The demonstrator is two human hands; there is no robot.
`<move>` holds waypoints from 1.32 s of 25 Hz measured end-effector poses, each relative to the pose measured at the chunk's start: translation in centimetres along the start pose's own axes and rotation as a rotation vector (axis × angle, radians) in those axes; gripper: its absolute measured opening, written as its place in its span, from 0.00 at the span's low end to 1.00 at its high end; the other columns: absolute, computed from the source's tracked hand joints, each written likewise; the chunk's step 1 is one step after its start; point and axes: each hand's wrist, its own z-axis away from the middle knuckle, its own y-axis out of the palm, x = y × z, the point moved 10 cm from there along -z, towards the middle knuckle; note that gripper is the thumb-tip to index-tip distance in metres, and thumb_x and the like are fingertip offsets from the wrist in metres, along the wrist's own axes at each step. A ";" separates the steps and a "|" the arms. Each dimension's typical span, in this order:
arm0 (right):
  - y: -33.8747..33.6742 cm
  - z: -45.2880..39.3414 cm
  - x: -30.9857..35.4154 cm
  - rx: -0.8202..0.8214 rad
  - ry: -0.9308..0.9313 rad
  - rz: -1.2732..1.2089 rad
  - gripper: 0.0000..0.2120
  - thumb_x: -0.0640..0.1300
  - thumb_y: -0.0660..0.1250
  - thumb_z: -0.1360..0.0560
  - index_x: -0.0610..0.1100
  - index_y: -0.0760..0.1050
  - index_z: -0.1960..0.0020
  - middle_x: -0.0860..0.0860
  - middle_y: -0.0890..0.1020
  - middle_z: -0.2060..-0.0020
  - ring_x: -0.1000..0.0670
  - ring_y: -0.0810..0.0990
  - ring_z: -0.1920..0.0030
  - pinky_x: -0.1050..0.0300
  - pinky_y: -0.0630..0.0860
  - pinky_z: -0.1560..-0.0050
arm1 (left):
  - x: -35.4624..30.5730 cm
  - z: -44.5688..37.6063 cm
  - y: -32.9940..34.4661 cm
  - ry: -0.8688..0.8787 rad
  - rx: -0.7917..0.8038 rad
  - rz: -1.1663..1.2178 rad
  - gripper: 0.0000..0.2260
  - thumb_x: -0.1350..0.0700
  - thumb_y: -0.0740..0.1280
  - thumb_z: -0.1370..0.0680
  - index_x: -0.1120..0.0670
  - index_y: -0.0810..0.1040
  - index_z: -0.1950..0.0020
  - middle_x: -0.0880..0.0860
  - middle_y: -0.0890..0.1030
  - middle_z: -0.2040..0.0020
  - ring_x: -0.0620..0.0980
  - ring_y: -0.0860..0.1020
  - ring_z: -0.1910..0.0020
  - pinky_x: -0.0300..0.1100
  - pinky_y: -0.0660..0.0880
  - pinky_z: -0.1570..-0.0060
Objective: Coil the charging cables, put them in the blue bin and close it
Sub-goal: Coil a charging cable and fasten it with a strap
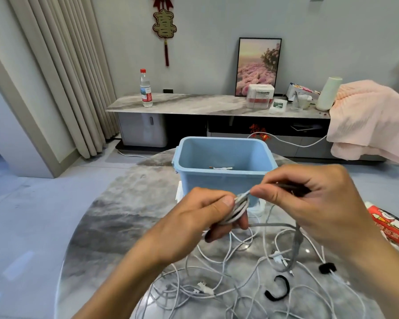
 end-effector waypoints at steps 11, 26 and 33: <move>10.5 3.4 -7.2 0.307 0.535 -0.760 0.16 0.54 0.63 0.21 0.46 0.75 0.62 0.50 0.66 0.76 0.52 0.61 0.76 0.62 0.64 0.79 | -0.9 0.2 -3.2 0.112 -0.096 1.174 0.16 0.57 0.52 0.17 0.62 0.77 0.51 0.49 0.66 0.71 0.46 0.65 0.73 0.40 0.74 0.41; 4.2 1.6 2.1 0.167 -0.056 0.204 0.11 0.58 0.60 0.22 0.52 0.76 0.54 0.58 0.79 0.70 0.57 0.73 0.71 0.54 0.71 0.70 | -0.6 0.5 -4.9 0.177 -0.324 -0.508 0.16 0.49 0.54 0.18 0.56 0.77 0.48 0.50 0.72 0.66 0.50 0.72 0.66 0.51 0.71 0.62; -2.1 -0.2 -2.2 -0.105 0.015 -0.043 0.15 0.60 0.72 0.31 0.47 0.84 0.62 0.47 0.83 0.70 0.42 0.78 0.70 0.47 0.74 0.68 | 0.8 -0.4 1.2 -0.110 0.060 0.220 0.14 0.54 0.56 0.22 0.60 0.77 0.60 0.46 0.65 0.75 0.45 0.62 0.75 0.42 0.58 0.68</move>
